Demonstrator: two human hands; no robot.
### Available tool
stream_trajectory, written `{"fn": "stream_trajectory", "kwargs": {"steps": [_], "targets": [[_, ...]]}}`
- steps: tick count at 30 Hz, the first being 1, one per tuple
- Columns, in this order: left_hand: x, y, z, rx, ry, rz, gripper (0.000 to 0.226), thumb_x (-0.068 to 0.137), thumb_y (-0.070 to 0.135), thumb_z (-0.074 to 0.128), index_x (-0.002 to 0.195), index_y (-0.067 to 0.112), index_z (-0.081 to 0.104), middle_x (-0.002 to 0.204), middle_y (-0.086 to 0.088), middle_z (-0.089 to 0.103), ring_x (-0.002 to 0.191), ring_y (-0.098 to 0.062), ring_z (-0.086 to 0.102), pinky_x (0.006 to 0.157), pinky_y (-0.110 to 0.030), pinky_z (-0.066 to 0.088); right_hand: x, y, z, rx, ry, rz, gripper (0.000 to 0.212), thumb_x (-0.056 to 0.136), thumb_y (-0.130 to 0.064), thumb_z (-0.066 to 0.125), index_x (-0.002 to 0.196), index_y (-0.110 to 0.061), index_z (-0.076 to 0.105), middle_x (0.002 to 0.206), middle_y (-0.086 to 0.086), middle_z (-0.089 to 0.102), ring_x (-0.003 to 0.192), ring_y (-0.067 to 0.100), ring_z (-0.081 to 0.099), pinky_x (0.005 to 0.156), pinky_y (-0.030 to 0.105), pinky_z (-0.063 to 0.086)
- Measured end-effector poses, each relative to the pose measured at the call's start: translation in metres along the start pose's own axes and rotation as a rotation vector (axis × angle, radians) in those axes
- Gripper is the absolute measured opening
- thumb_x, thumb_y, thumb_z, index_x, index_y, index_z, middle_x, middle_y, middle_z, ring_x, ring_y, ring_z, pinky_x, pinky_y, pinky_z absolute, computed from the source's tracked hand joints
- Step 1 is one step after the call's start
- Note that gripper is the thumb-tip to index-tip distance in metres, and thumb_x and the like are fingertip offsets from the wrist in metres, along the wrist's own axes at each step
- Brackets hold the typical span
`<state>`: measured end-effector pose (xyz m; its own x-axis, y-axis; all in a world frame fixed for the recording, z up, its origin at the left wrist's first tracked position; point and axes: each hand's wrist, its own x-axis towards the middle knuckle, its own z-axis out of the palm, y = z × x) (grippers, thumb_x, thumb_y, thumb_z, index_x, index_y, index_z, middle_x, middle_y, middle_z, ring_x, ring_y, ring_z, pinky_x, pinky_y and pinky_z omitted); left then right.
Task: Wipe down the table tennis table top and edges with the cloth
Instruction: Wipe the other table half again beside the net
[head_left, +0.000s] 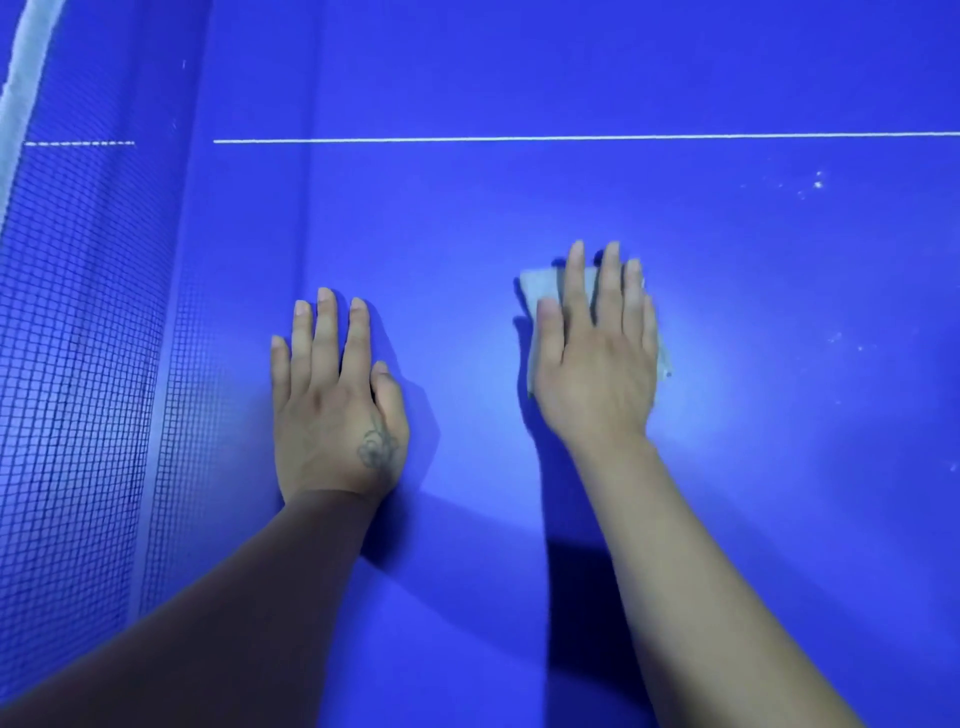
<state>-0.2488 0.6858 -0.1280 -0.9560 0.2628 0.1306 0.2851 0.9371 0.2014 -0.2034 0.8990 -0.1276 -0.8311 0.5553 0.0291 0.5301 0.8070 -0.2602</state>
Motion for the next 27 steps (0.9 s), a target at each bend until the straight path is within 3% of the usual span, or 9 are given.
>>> {"fn": "stream_trajectory", "kwargs": {"steps": [4, 7, 11, 17, 23, 27], "targets": [[0.0, 0.0, 0.0, -0.011, 0.007, 0.003, 0.063, 0.104, 0.028, 0.035, 0.164, 0.011, 0.038, 0.174, -0.013, 0.027, 0.163, -0.034, 0.019, 0.132, -0.055, 0.014, 0.059, -0.032, 0.013, -0.046, -0.035, 0.037, 0.062, 0.112, -0.054, 0.012, 0.172, -0.036, 0.014, 0.179, 0.016, 0.002, 0.165, 0.04, -0.003, 0.133, 0.054, 0.0], [0.0, -0.003, 0.002, -0.006, 0.007, 0.019, 0.063, 0.103, 0.028, 0.035, 0.164, 0.011, 0.038, 0.174, -0.014, 0.028, 0.163, -0.036, 0.019, 0.131, -0.056, 0.015, 0.07, -0.072, 0.021, -0.118, -0.103, -0.042, 0.06, 0.113, -0.053, 0.015, 0.171, -0.04, 0.008, 0.18, 0.009, -0.005, 0.163, 0.045, -0.009, 0.131, 0.061, -0.004], [0.0, -0.004, 0.001, 0.024, -0.011, 0.03, 0.063, 0.105, 0.03, 0.032, 0.165, 0.012, 0.035, 0.175, -0.014, 0.026, 0.163, -0.036, 0.018, 0.131, -0.056, 0.014, 0.034, -0.096, 0.029, -0.096, -0.096, -0.199, 0.059, 0.113, -0.051, 0.014, 0.171, -0.039, 0.016, 0.181, 0.001, 0.005, 0.166, 0.037, -0.004, 0.132, 0.057, -0.002], [-0.003, -0.002, 0.002, 0.047, -0.015, 0.024, 0.063, 0.107, 0.032, 0.028, 0.167, 0.014, 0.03, 0.176, -0.012, 0.022, 0.164, -0.032, 0.014, 0.133, -0.054, 0.011, -0.078, -0.059, 0.012, -0.057, -0.063, -0.186, 0.056, 0.114, -0.047, 0.021, 0.166, -0.036, 0.036, 0.178, 0.0, 0.023, 0.166, 0.035, 0.008, 0.133, 0.055, 0.008], [-0.004, -0.003, 0.0, 0.049, -0.04, 0.009, 0.065, 0.106, 0.034, 0.024, 0.168, 0.015, 0.025, 0.178, -0.01, 0.016, 0.165, -0.031, 0.01, 0.133, -0.054, 0.009, -0.093, 0.016, -0.011, -0.186, -0.031, 0.005, 0.058, 0.113, -0.045, 0.021, 0.168, -0.031, 0.032, 0.177, 0.0, 0.026, 0.164, 0.036, 0.015, 0.13, 0.062, -0.005], [-0.006, -0.004, 0.0, 0.045, -0.039, 0.009, 0.065, 0.107, 0.035, 0.023, 0.169, 0.016, 0.025, 0.178, -0.01, 0.015, 0.165, -0.031, 0.009, 0.133, -0.053, 0.008, -0.051, 0.019, -0.01, -0.127, -0.054, 0.077, 0.06, 0.114, -0.046, 0.018, 0.172, -0.028, 0.018, 0.18, 0.007, 0.01, 0.166, 0.032, 0.0, 0.133, 0.054, -0.001]]}}
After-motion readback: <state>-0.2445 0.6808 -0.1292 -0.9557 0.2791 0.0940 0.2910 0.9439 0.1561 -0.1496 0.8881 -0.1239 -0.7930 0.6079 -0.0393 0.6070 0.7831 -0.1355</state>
